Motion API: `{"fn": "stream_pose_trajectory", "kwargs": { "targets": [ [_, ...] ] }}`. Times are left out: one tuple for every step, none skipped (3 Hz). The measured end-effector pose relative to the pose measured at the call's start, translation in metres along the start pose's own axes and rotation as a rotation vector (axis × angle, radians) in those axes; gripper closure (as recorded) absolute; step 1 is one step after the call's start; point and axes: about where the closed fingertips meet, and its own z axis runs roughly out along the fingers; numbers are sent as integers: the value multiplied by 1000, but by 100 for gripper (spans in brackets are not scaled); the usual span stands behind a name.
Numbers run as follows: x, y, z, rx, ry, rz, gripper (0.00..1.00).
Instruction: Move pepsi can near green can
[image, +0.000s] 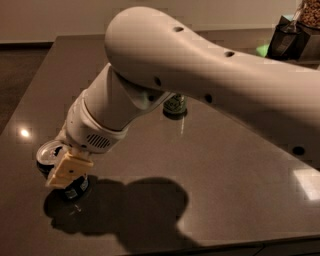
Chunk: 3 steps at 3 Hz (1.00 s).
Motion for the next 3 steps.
{"fn": "stream_pose_trajectory", "kwargs": {
  "targets": [
    [0,-1,-8,-2,-14,9,69],
    [11,-15,-32,24,-26,50,92],
    [37,-43,-77,98,-18,119,100]
  ]
}}
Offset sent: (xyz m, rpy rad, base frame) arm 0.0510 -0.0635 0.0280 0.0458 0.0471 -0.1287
